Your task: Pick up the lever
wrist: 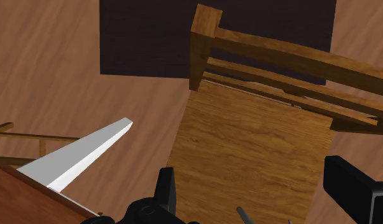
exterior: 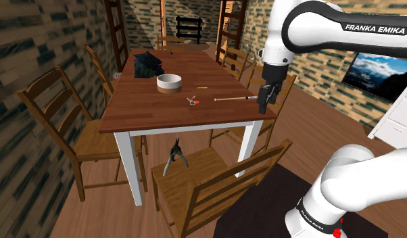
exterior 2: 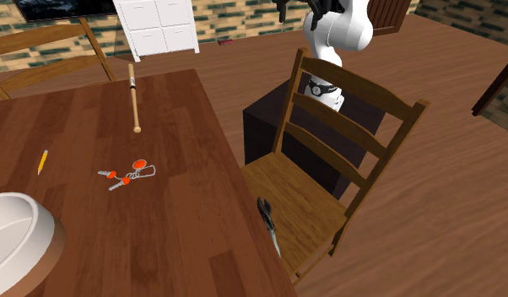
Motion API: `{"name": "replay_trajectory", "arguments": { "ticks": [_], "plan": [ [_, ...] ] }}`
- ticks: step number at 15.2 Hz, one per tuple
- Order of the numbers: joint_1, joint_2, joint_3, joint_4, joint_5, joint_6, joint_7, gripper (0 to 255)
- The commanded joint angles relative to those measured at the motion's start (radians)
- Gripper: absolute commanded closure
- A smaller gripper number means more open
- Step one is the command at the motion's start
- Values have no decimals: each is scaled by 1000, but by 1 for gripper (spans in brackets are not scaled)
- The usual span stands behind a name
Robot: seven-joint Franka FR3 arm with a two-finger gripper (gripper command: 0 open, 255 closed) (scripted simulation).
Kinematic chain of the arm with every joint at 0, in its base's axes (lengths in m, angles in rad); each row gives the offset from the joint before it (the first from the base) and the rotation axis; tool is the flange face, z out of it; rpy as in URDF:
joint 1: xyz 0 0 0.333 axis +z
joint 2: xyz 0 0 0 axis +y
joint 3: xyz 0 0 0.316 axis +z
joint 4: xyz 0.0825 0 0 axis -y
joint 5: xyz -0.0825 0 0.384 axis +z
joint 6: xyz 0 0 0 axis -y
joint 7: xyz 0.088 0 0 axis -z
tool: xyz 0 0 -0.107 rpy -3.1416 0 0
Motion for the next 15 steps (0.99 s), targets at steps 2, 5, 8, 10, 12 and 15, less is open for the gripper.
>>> {"name": "replay_trajectory", "arguments": {
  "ticks": [2, 5, 8, 10, 12, 15],
  "plan": [
    [5, 8, -9, -25, -1, 44, -22, 0],
    [22, 45, -36, -90, -2, 178, -86, 0],
    [39, 99, -61, -140, 1, 314, -152, 0],
    [52, 144, -78, -165, 6, 404, -197, 0],
    [66, 197, -94, -183, 15, 494, -244, 0],
    [90, 288, -118, -196, 35, 626, -319, 0]
  ]
}}
